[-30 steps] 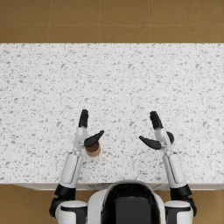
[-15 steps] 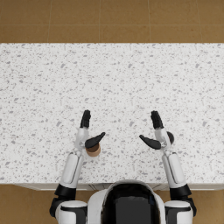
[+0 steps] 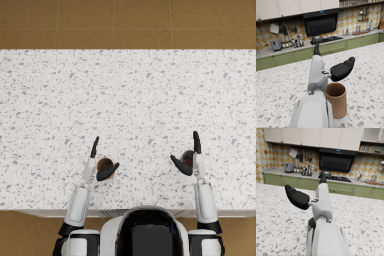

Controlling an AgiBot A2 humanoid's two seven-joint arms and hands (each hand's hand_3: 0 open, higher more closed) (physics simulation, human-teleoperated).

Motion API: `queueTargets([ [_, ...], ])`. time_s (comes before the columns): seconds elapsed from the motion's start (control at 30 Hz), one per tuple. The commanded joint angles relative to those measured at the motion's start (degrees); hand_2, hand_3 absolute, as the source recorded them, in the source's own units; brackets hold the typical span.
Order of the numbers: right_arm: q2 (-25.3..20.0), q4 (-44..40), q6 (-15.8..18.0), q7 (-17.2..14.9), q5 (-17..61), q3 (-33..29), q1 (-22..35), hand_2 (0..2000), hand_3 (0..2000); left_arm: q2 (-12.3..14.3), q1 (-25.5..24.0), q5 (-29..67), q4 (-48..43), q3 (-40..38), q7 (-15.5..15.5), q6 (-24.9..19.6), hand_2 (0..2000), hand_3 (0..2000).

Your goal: Pick up two cups and pour the berry on the right into the cup on the left

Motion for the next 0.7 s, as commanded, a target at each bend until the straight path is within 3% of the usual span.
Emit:
queueTargets([
  [0.03,-0.02,2.11,0.0,0.0,0.67,-4.28,-3.14,0,0,-1.92,-4.11,0.48,-2.5,0.1,0.0,0.0,0,0],
  [0.07,-0.48,2.23,-0.01,0.01,2.46,-7.64,-7.05,0,0,-3.62,-7.5,0.82,-2.46,0.65,-0.01,-0.01,0,0],
  [0.33,-2.37,1.56,-0.01,0.01,11.13,-9.17,-11.71,0,0,-3.3,-8.94,1.63,1.96,0.85,-0.01,-0.01,0,0],
  [0.7,-3.3,-5.14,-0.01,0.01,11.97,-8.43,-12.0,0,0,-2.11,-9.63,1.68,6.45,0.21,-0.01,-0.01,0,0],
])
